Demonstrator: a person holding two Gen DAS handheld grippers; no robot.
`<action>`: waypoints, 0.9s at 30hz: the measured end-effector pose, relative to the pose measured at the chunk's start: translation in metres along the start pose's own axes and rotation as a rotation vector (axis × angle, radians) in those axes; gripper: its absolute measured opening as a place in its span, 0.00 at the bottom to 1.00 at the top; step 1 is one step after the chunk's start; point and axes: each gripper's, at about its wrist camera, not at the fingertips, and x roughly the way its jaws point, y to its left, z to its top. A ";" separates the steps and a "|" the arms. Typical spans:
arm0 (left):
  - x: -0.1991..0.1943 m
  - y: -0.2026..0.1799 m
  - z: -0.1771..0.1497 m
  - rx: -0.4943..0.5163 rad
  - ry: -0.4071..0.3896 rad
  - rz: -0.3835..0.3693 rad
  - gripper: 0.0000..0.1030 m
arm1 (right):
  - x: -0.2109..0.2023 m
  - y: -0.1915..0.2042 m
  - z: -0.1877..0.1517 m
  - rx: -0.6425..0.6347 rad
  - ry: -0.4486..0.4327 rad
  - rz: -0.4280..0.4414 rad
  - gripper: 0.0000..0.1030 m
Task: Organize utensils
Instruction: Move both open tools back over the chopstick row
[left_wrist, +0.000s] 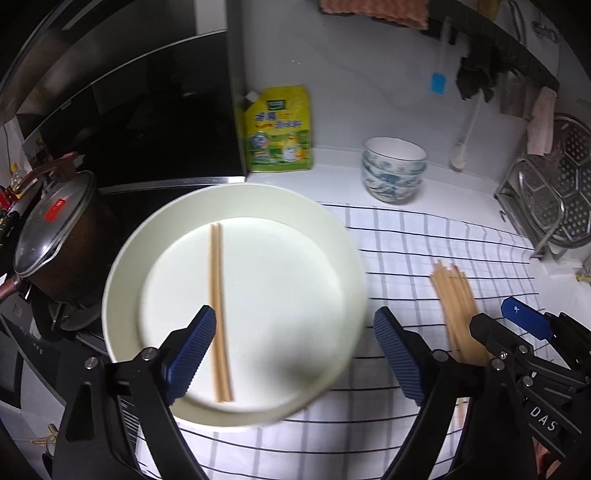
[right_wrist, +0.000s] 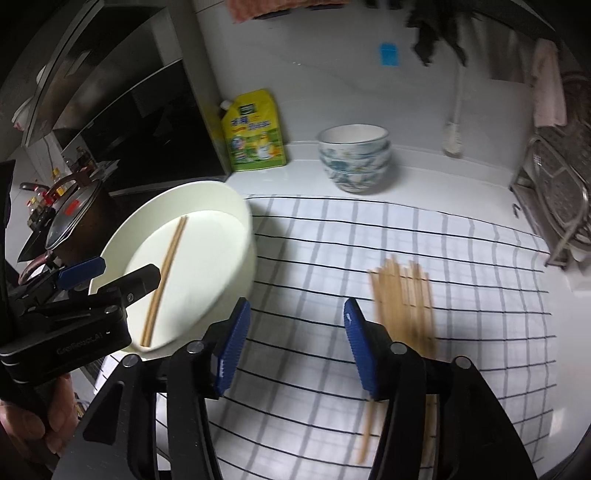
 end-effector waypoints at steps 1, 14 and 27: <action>0.000 -0.005 0.000 0.004 0.002 -0.003 0.84 | -0.003 -0.006 -0.002 0.008 0.001 -0.002 0.55; 0.007 -0.087 -0.017 0.080 0.032 -0.054 0.90 | -0.026 -0.104 -0.039 0.119 0.035 -0.116 0.58; 0.041 -0.127 -0.042 0.083 0.054 -0.051 0.93 | 0.017 -0.147 -0.082 0.105 0.133 -0.165 0.58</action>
